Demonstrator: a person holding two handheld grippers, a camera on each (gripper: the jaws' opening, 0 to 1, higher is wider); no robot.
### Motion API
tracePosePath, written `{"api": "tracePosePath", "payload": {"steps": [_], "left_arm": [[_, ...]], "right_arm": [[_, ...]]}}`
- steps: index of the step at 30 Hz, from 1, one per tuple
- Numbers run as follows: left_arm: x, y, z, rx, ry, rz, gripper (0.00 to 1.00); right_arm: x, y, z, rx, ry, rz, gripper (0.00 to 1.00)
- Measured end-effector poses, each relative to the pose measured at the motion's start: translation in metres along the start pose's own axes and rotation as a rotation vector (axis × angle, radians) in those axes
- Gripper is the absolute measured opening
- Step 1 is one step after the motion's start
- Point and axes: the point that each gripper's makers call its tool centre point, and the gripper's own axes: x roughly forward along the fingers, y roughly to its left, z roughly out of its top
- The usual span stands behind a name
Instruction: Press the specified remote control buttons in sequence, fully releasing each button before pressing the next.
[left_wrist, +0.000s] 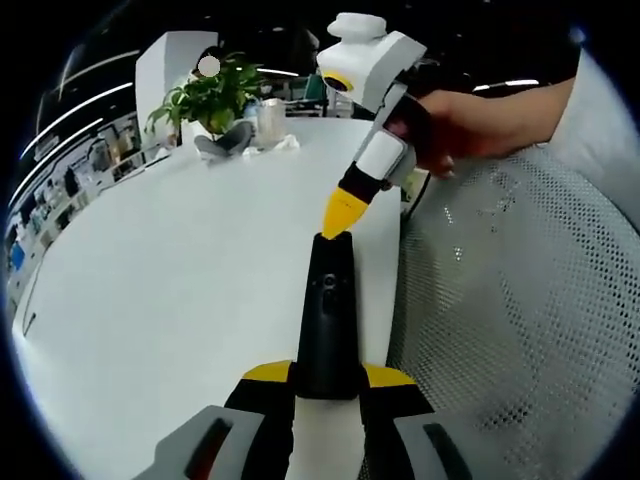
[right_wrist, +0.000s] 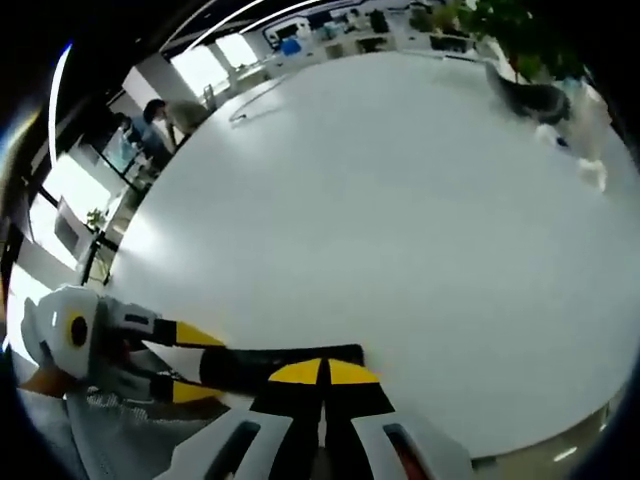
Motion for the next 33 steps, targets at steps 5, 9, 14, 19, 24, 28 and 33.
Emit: {"api": "tracePosePath", "payload": {"steps": [5,9,14,19,24,28,33], "left_arm": [[-0.0003,-0.0001,0.0003,0.001,-0.001,-0.002,0.24],[0.0,-0.0004,-0.0001,0.006,0.0,0.001,0.24],[0.0004,-0.0005,0.0001,0.025,0.008,0.006,0.24],[0.0006,0.0003,0.0001,0.027,0.009,0.007,0.24],[0.0006,0.0007,0.0003,0.031,0.014,0.006,0.24],[0.0008,0.0005,0.0007,0.034,0.018,0.006,0.24],[0.0007,0.0004,0.0002,0.035,0.022,0.002,0.24]], "right_arm": [[0.0015,-0.0042,-0.0021,0.011,0.012,-0.018,0.0],[0.0012,-0.0045,-0.0039,0.043,0.011,-0.007,0.0],[0.0024,-0.0033,-0.004,-0.054,0.017,-0.039,0.0],[0.0038,-0.0005,-0.0049,-0.162,0.021,-0.083,0.0],[0.0029,-0.0022,-0.0038,-0.139,0.017,-0.083,0.0],[0.0033,-0.0018,-0.0043,-0.16,0.02,-0.083,0.0],[0.0035,-0.0028,-0.0039,-0.167,0.036,-0.059,0.0]]}}
